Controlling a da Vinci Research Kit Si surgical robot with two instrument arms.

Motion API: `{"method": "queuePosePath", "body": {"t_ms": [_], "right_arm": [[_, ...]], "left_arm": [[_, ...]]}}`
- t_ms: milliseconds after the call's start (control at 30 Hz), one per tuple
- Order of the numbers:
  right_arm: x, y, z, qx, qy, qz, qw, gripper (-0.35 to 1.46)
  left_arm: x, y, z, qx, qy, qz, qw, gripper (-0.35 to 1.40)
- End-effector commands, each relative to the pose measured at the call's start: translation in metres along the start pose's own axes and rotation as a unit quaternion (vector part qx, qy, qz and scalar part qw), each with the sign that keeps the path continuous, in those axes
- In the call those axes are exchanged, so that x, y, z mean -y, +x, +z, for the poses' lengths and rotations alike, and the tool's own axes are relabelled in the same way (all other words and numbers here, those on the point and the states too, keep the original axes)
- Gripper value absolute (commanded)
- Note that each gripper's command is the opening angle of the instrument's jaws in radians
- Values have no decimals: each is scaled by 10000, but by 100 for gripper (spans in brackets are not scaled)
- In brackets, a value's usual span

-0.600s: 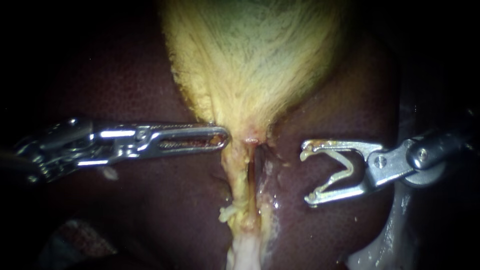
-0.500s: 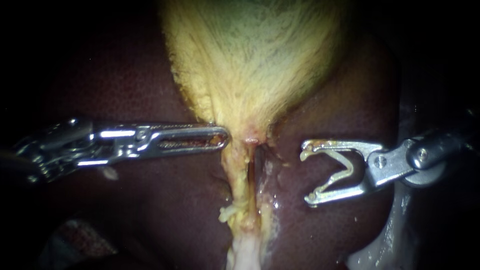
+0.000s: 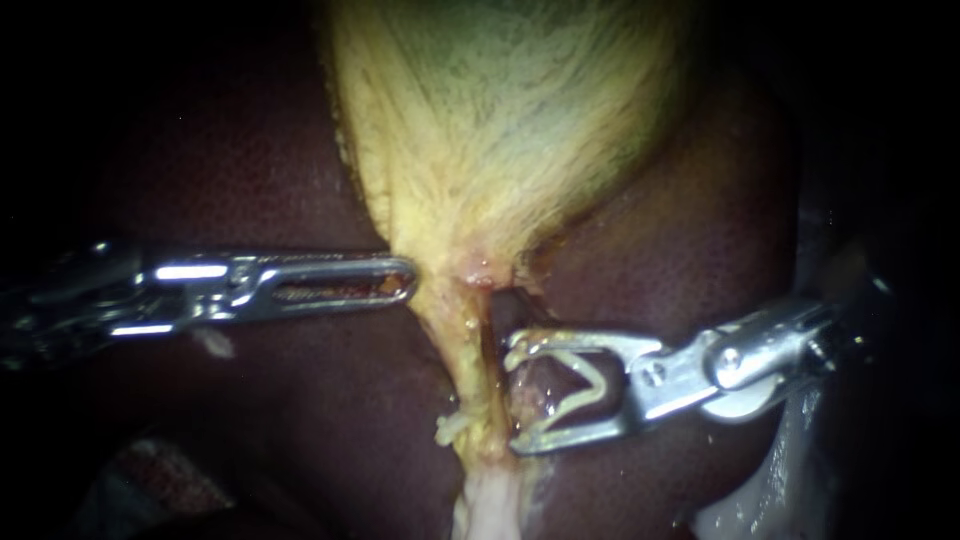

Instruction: Clipping second clip left tube

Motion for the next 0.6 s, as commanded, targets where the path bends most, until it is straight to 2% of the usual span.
{"method": "queuePosePath", "body": {"t_ms": [33,367,433,600], "right_arm": [[-2,-2,4,3,2,43,10000,60],[-21,-34,24,67,-36,169,9998,60],[-25,-42,27,132,-39,184,9997,60],[-29,-63,33,469,-14,179,9987,60]], "left_arm": [[0,0,-3,11,-6,-6,10000,-35],[6,0,-10,19,-23,-16,10000,-35],[8,0,-11,21,-26,-18,10000,-35],[12,-1,-15,20,-26,-25,10000,-35]]}}
